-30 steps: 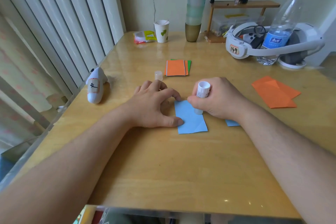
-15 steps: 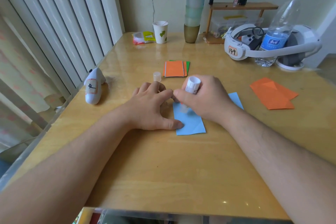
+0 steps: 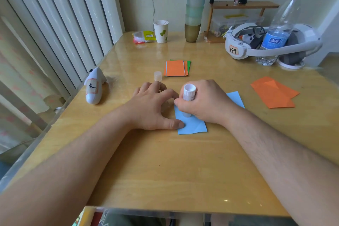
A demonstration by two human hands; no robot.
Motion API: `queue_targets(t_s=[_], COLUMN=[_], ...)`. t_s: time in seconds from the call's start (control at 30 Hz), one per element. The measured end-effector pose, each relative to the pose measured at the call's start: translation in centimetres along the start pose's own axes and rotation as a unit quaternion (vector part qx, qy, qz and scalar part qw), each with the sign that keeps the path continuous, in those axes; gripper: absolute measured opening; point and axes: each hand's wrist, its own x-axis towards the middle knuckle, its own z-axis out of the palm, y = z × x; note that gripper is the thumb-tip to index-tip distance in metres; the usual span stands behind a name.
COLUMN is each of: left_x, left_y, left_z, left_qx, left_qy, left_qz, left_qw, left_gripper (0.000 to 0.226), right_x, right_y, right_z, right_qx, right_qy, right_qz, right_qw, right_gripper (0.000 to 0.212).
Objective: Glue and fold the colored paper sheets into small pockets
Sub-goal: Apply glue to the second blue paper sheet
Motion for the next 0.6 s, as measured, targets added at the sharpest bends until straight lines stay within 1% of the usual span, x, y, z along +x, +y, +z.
queue_targets(t_s=[0.17,0.27,0.37,0.43,0.53,0.6], left_x=[-0.1,-0.1,-0.1,-0.2,-0.1,0.0], left_y=[0.2,0.1,0.2,0.2,0.2,0.2], left_z=[-0.2,-0.3,-0.3,-0.4,-0.4,-0.3], left_qx=[-0.017,-0.018,-0.017,-0.019,-0.017,-0.01], left_qy=[-0.006,-0.008,-0.009,-0.011,-0.015,-0.013], left_qz=[0.001,0.0,-0.001,-0.001,0.001,0.0], left_qw=[1.0,1.0,1.0,1.0,1.0,1.0], left_gripper=[0.081,0.081,0.081,0.082,0.081,0.082], right_x=[-0.4,-0.4,-0.3,-0.2,0.0,0.0], right_y=[1.5,1.5,1.5,1.4,1.2,0.7], right_z=[-1.9,-1.8,-1.8,-1.8,-1.7,-1.0], right_qx=[0.02,0.009,-0.003,-0.008,0.016,0.032], right_qy=[-0.003,-0.003,-0.002,0.023,0.093,0.101], right_qz=[0.036,0.031,0.033,0.037,0.045,0.036], right_qw=[0.999,0.999,0.999,0.999,0.995,0.994], right_gripper=[0.019,0.021,0.028,0.033,0.035,0.035])
